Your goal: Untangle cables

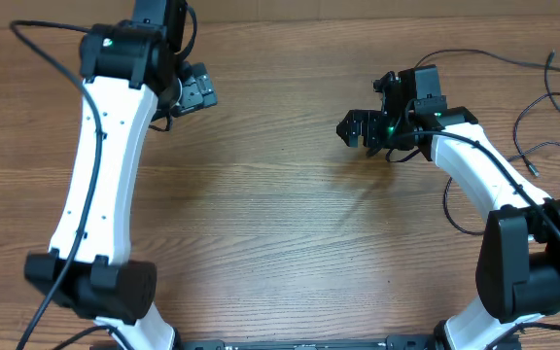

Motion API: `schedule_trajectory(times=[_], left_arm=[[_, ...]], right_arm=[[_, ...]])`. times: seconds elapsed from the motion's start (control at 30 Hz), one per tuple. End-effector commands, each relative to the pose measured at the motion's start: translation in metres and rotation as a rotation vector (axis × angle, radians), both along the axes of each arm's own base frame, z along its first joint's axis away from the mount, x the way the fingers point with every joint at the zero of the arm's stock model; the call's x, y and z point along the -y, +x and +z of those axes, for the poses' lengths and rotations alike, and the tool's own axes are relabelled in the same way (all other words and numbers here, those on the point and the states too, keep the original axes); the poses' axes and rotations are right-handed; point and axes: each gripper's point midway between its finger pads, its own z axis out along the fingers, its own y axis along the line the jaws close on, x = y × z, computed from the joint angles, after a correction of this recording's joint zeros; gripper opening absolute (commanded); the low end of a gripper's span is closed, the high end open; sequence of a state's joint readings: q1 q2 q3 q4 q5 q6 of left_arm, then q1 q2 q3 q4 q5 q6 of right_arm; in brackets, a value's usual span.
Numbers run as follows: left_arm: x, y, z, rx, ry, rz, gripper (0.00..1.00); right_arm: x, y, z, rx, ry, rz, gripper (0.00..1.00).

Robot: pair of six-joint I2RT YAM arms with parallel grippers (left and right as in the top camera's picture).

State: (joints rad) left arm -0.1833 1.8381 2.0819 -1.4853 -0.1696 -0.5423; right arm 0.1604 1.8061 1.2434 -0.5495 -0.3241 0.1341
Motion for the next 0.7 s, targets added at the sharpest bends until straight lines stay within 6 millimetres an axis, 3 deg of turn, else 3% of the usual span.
schedule_trajectory(times=[0.0, 0.13, 0.27, 0.5, 0.67], left_arm=[[0.018, -0.015, 0.032, 0.085, 0.002, -0.072, 1.00], [0.048, -0.029, 0.046, 0.124, -0.012, -0.158, 1.00], [0.084, -0.056, 0.066, 0.169, -0.010, -0.312, 1.00], [0.077, -0.079, 0.080, 0.218, -0.018, -0.341, 1.00], [0.063, -0.072, 0.089, 0.403, 0.008, -0.288, 1.00]], right_arm=[[0.001, 0.001, 0.001, 0.012, -0.009, 0.000, 1.00], [0.001, 0.001, 0.001, 0.012, -0.009, 0.000, 1.00], [0.001, 0.001, 0.001, 0.012, -0.009, 0.000, 1.00], [0.001, 0.001, 0.001, 0.012, -0.009, 0.000, 1.00], [0.001, 0.001, 0.001, 0.012, -0.009, 0.000, 1.00]])
